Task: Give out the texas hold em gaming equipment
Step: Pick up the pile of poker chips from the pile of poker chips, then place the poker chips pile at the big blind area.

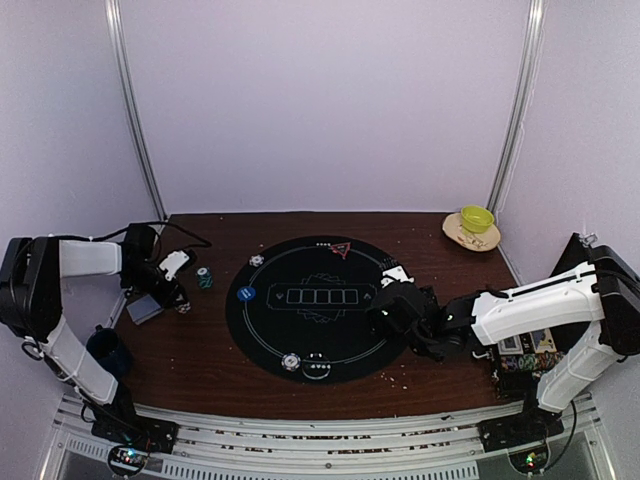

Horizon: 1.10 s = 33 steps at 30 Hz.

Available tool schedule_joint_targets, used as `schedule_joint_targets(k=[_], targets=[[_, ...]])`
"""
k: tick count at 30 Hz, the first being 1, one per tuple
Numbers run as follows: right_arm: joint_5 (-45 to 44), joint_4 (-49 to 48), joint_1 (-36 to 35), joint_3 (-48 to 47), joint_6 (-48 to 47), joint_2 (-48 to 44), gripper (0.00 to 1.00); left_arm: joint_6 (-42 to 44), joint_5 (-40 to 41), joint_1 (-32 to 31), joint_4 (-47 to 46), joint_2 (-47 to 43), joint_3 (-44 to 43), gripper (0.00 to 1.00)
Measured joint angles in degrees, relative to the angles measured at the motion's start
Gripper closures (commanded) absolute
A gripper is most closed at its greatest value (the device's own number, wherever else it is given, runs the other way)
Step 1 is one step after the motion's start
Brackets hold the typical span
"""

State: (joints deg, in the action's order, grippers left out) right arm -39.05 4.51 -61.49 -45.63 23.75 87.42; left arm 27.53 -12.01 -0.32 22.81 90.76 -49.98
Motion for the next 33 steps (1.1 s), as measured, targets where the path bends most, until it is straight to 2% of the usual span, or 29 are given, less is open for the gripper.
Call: schedule_joint_targets(k=[11, 15, 19, 24, 33], targets=[[-1.42, -0.02, -0.15, 0.02, 0.04, -0.44, 0.0, 0.0, -0.28, -0.2, 1.33, -3.67, -0.02, 0.74], [-2.93, -0.42, -0.13, 0.81, 0.24, -2.91, 0.0, -0.44, -0.04, -2.82, 2.32, -4.09, -0.37, 0.72], [-4.98, -0.83, 0.48, 2.25, 0.87, -6.1, 0.0, -1.46, 1.44, -10.97, 3.34, -4.13, -2.34, 0.72], [-8.0, -1.2, 2.56, 4.48, 2.91, -10.4, 0.0, -3.63, 2.69, -22.8, 5.14, -1.99, -9.57, 0.72], [-15.06, -0.85, 5.92, 9.9, 8.04, -22.05, 0.0, -6.86, 4.59, -39.93, 6.73, 14.45, -27.17, 0.72]])
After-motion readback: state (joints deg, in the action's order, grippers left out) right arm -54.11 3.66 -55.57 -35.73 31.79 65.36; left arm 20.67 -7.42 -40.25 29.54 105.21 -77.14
